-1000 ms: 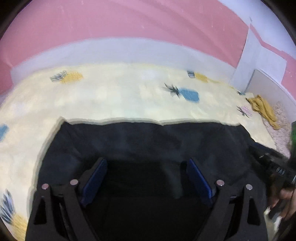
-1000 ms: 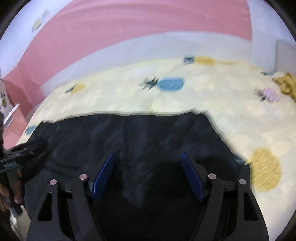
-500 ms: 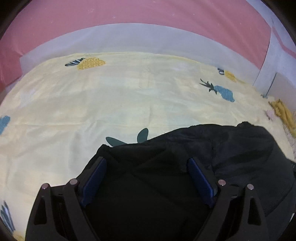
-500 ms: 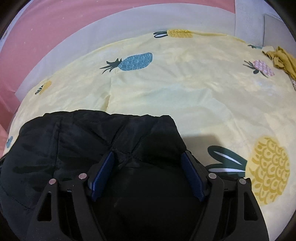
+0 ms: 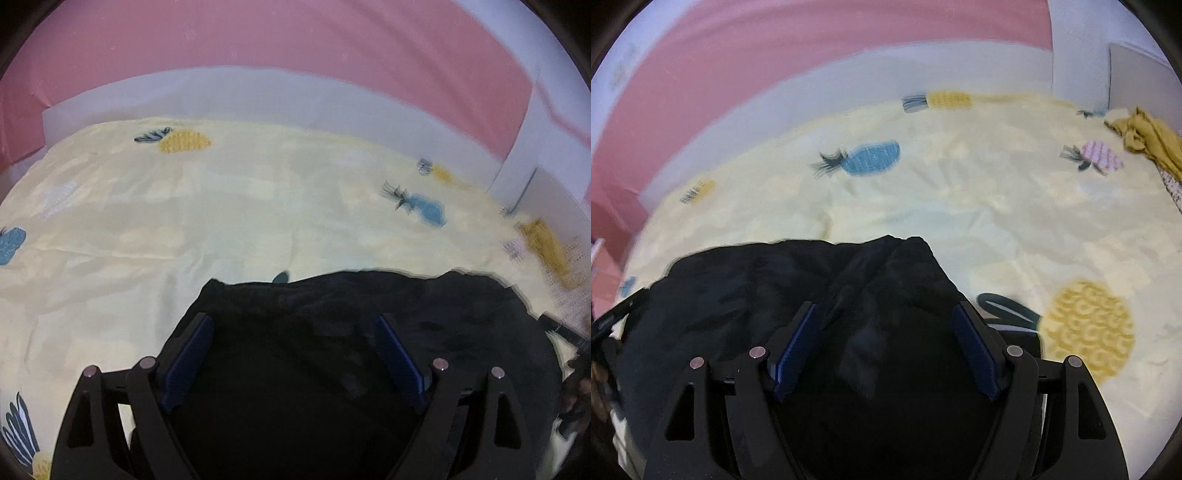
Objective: Fold large clothes
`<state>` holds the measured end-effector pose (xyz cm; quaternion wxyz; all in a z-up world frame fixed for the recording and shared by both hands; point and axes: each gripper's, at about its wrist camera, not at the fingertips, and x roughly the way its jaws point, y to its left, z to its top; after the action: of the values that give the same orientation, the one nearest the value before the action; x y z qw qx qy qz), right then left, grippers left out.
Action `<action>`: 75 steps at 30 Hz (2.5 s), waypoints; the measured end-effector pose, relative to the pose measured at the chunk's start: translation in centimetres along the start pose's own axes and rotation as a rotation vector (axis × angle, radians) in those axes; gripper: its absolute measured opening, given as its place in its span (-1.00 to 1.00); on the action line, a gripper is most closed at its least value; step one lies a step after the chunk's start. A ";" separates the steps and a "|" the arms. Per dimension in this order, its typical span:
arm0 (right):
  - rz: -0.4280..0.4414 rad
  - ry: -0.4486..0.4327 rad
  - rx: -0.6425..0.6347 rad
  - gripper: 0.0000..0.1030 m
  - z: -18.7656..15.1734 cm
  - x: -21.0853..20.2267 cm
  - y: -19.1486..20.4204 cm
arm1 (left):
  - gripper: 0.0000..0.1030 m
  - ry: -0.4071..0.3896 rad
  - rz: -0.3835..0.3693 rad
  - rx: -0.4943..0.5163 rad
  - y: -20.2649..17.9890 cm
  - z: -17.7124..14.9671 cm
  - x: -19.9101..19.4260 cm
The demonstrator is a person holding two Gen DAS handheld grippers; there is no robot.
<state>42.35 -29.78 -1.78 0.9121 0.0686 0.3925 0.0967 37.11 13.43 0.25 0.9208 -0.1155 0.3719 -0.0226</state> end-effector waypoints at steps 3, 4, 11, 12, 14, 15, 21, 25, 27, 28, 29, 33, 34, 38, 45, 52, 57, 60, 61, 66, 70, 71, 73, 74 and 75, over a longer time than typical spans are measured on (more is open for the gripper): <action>0.013 -0.032 0.020 0.43 -2.0 -2.4 -1.3 | 0.75 -0.082 -0.022 0.010 1.3 -0.7 -3.5; 0.003 -0.029 0.022 0.43 -2.8 -2.5 -1.7 | 0.75 -0.082 -0.021 -0.001 1.8 -1.2 -3.8; 0.003 -0.047 0.063 0.43 -5.0 0.0 -3.3 | 0.78 -0.041 -0.003 -0.059 3.3 -3.9 -0.9; -0.005 -0.049 0.056 0.44 -5.1 0.2 -3.2 | 0.78 -0.045 0.001 -0.050 3.2 -3.9 -0.8; -0.008 -0.053 0.049 0.43 -5.3 0.2 -3.2 | 0.78 -0.044 0.005 -0.045 3.1 -4.0 -0.7; -0.006 -0.053 0.055 0.43 -5.3 0.1 -3.3 | 0.78 -0.042 0.005 -0.046 3.1 -3.9 -0.9; -0.048 -0.050 0.037 0.44 -5.1 -3.2 -2.5 | 0.76 -0.056 0.011 -0.031 2.6 -3.5 -5.2; -0.045 -0.101 -0.032 0.44 -6.1 -7.1 -1.2 | 0.76 -0.126 -0.008 0.014 2.2 -4.9 -9.6; -0.025 -0.122 -0.060 0.44 -7.1 -8.6 -0.4 | 0.73 -0.127 -0.024 0.011 2.2 -6.1 -10.4; -0.017 -0.119 -0.064 0.44 -7.4 -8.7 -0.2 | 0.66 -0.111 -0.029 0.019 2.2 -6.7 -10.1; -0.015 -0.106 -0.069 0.44 -7.8 -8.5 -0.1 | 0.44 -0.086 -0.023 0.030 2.1 -7.4 -9.4; -0.041 -0.017 -0.072 0.43 -9.2 -5.3 -0.9 | 0.33 0.002 0.004 0.013 2.6 -9.4 -6.0; -0.040 -0.019 -0.064 0.43 -9.3 -5.3 -1.1 | 0.33 -0.002 0.006 0.007 2.5 -9.5 -6.1; -0.079 -0.016 -0.085 0.43 -9.2 -5.5 -0.5 | 0.33 0.007 0.020 0.013 2.3 -9.3 -6.4; -0.140 -0.048 -0.139 0.43 -9.3 -7.7 0.8 | 0.33 -0.026 0.042 -0.018 2.7 -8.4 -8.7; -0.151 -0.075 -0.162 0.43 -9.1 -8.4 0.8 | 0.33 -0.012 0.074 -0.045 4.0 -7.8 -8.3; -0.131 -0.071 -0.167 0.43 -8.4 -7.7 1.1 | 0.33 -0.025 0.065 0.015 2.2 -6.8 -7.7; -0.121 -0.073 -0.161 0.43 -7.8 -6.8 1.0 | 0.33 -0.012 0.066 0.043 1.4 -5.9 -6.4; -0.122 -0.055 -0.151 0.43 -7.7 -6.2 0.7 | 0.33 0.006 0.073 0.048 1.4 -5.7 -5.5; -0.084 0.005 -0.044 0.43 -7.4 -4.0 -1.6 | 0.36 0.036 0.079 0.063 1.3 -5.3 -3.8; -0.073 -0.052 -0.039 0.43 -6.2 -6.0 -0.8 | 0.34 0.009 0.057 0.069 1.1 -4.1 -4.9; -0.054 -0.068 -0.036 0.43 -5.7 -6.3 -0.4 | 0.34 0.004 0.056 0.070 1.0 -3.6 -4.8; -0.011 -0.080 -0.036 0.42 -4.5 -6.0 0.3 | 0.34 -0.006 0.059 0.072 0.8 -2.5 -4.1; 0.003 -0.080 -0.047 0.42 -3.8 -5.3 0.9 | 0.34 0.002 0.060 0.066 0.8 -2.0 -3.4; 0.009 -0.078 -0.061 0.42 -3.1 -4.5 1.3 | 0.34 0.015 0.060 0.057 0.8 -1.6 -2.6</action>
<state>36.87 -29.44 -0.51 0.9279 0.0466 0.3530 0.1101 34.15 14.25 0.71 0.9212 -0.0778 0.3812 -0.0064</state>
